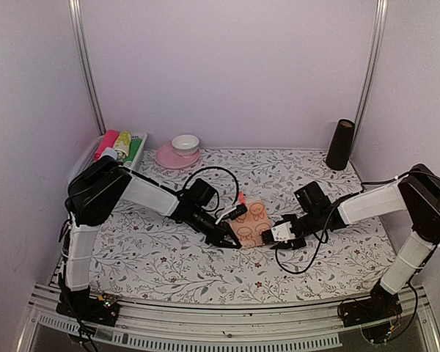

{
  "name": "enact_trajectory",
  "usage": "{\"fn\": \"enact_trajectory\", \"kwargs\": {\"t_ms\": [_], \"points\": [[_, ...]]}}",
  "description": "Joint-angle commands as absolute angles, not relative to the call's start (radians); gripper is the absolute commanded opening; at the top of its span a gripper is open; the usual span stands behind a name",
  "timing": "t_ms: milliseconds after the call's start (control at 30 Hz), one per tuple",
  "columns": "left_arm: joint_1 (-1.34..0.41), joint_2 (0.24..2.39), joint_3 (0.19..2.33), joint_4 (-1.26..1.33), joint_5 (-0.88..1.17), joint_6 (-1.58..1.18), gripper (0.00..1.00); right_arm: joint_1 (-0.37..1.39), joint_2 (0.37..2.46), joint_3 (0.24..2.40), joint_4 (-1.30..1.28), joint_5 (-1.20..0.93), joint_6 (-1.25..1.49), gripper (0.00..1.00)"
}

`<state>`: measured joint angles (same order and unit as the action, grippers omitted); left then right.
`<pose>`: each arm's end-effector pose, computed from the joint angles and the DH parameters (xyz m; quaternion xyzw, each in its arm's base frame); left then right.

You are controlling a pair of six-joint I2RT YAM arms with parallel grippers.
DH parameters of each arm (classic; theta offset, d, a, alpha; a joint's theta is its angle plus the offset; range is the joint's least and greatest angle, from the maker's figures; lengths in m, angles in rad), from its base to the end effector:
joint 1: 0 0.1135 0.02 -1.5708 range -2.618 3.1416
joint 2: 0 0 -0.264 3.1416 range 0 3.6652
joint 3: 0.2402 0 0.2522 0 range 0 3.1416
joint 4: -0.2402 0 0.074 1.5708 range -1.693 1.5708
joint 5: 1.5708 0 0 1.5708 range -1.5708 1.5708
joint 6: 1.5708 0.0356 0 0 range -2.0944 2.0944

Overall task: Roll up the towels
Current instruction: Roll the towel at the center of the board.

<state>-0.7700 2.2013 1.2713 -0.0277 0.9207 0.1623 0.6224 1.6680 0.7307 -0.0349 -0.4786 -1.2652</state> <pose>0.2855 -0.3163 0.0881 0.5037 0.7027 -0.4850 0.1312 0.2330 0.1873 0.1271 -0.7927 0.4881 0.1244 0.3433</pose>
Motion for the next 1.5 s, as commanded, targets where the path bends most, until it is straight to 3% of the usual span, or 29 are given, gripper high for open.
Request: {"fn": "enact_trajectory", "kwargs": {"t_ms": [0,67,233,333,367,667,967,1467], "points": [[-0.753,2.237,1.27,-0.058,0.922,0.144,0.0,0.637,1.702,0.78,-0.043,-0.461,-1.209,0.38],[-0.751,2.237,1.268,-0.06,0.918,0.143,0.0,0.637,1.718,0.803,-0.068,-0.456,-1.186,0.33],[-0.75,2.22,1.269,-0.081,0.886,0.156,0.0,0.637,1.768,0.887,-0.186,-0.478,-1.149,0.11],[-0.75,2.198,1.268,-0.105,0.842,0.167,0.0,0.637,1.792,0.943,-0.291,-0.518,-1.144,0.05],[-0.75,2.187,1.265,-0.108,0.814,0.168,0.0,0.637,1.8,0.965,-0.338,-0.533,-1.146,0.04],[-0.741,1.988,1.157,-0.008,0.608,0.138,0.39,0.585,1.926,1.14,-0.627,-0.638,-1.134,0.03],[-0.827,1.89,1.094,0.046,0.514,0.234,0.43,0.517,2.058,1.308,-0.823,-0.753,-1.08,0.03],[-1.04,1.847,0.971,0.215,0.194,0.542,0.35,0.471,2.217,1.471,-0.968,-0.792,-0.98,0.03]]}}
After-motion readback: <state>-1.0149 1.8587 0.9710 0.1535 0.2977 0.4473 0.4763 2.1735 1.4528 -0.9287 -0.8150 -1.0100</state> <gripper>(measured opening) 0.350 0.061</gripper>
